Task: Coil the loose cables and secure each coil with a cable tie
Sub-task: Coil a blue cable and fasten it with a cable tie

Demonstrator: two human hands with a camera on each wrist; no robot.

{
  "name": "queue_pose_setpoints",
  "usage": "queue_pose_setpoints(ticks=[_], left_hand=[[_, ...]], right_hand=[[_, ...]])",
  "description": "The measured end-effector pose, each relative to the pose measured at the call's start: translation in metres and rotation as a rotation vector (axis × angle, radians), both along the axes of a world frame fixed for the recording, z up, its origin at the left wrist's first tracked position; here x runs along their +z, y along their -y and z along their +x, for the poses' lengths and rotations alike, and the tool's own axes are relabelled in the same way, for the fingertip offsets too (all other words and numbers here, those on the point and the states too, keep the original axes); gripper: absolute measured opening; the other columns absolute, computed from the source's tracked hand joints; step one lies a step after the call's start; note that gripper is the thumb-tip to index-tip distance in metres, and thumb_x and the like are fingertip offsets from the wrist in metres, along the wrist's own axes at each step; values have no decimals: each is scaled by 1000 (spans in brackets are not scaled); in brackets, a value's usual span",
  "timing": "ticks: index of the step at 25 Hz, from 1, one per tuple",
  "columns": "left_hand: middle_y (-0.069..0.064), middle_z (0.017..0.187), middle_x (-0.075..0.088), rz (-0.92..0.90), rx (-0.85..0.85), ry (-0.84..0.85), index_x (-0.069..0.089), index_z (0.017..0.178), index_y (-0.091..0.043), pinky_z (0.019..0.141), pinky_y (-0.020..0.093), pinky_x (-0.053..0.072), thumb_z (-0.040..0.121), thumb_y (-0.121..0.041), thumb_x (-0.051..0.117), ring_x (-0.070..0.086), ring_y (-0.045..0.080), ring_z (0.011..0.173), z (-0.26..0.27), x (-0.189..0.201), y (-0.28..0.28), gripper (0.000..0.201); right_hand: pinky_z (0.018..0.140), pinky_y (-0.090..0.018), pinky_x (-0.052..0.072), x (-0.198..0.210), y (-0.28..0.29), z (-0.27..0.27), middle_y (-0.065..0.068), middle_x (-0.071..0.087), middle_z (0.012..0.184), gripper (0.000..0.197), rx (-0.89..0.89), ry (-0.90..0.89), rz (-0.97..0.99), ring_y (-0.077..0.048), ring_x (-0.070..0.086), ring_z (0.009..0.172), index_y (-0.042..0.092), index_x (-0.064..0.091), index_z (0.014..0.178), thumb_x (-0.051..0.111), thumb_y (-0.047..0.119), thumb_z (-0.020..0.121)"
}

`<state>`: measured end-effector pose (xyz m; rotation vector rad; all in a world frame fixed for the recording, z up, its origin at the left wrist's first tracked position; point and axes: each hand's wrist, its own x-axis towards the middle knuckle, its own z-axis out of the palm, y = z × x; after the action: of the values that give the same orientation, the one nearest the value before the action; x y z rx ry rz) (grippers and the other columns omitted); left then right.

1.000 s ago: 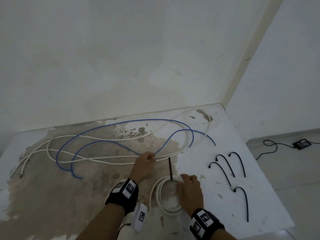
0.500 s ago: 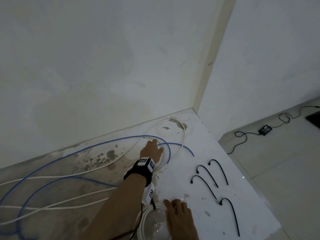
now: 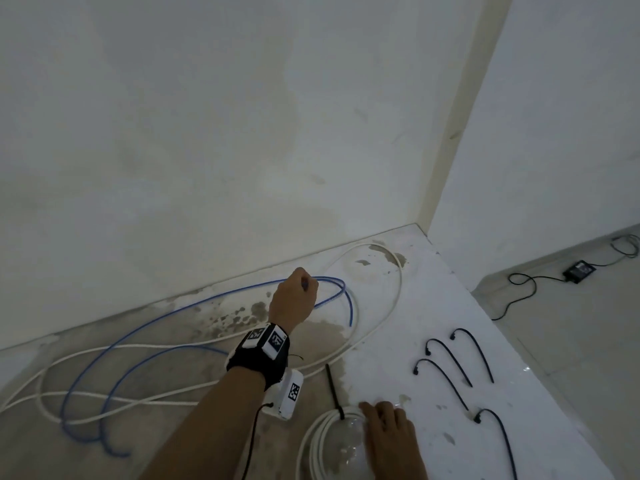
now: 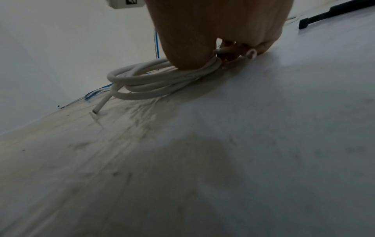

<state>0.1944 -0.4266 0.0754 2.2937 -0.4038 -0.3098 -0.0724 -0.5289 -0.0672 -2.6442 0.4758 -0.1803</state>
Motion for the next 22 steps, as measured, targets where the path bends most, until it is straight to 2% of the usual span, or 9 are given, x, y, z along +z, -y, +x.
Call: queue_pose_setpoints(ticks=[2,5,9,12,14,16,18,20,22], left_hand=[[1,61,36,-84,29,-157,38,74,-15,52,31,25,99,-22,40,29,18,52,-3,25,-17,26],[-5,56,29,-259,111,-415,34,71,-18,43,24,18,100,-22,33,19,13,45,-18,67,-36,29],[-7,53,25,-400,66,-415,38,74,-17,42,22,14,103,-24,31,15,9,41,-42,110,-58,30],[-5,57,25,-383,56,-367,37,74,-15,42,22,16,103,-22,33,16,10,42,-55,134,-71,30],[-4,58,24,-383,31,-344,36,75,-14,41,22,18,103,-22,34,16,11,43,-62,148,-79,29],[-3,60,23,-393,10,-324,36,78,-14,41,22,19,102,-22,35,15,11,44,-69,160,-87,26],[-3,61,23,-410,-11,-299,36,79,-14,42,22,18,102,-24,36,14,12,47,-76,174,-97,26],[-4,60,24,-440,-12,-284,38,78,-15,41,22,18,103,-25,36,14,13,48,-81,186,-108,27],[-4,60,24,-485,13,-284,41,78,-16,40,21,18,103,-26,36,14,12,48,-84,194,-125,27]], right_hand=[[47,-37,43,3,-7,-4,-3,50,93,37,61,-34,-35,-29,49,70,24,68,107,51,26,74],[45,-35,45,10,-9,-7,-1,49,94,37,102,-52,-75,-27,56,65,24,73,104,49,35,79],[54,-30,48,38,-9,3,3,56,98,45,141,-4,-14,-22,61,75,27,63,117,47,53,85],[71,-26,47,103,-4,37,6,56,100,41,49,185,187,-17,60,88,28,58,123,46,54,94],[71,-21,46,159,2,69,7,54,101,35,3,355,382,-8,60,83,29,54,126,53,47,96],[69,-19,48,210,6,100,7,51,104,35,52,469,435,-4,59,77,29,53,128,59,41,96],[71,-28,53,243,1,122,5,53,102,25,176,465,348,-9,60,72,25,60,120,59,37,98],[71,-44,55,262,-2,138,1,62,90,15,278,447,278,-19,62,70,18,67,100,56,28,101],[71,-48,56,279,1,148,0,67,80,17,279,470,312,-22,65,67,16,67,91,56,23,100]])
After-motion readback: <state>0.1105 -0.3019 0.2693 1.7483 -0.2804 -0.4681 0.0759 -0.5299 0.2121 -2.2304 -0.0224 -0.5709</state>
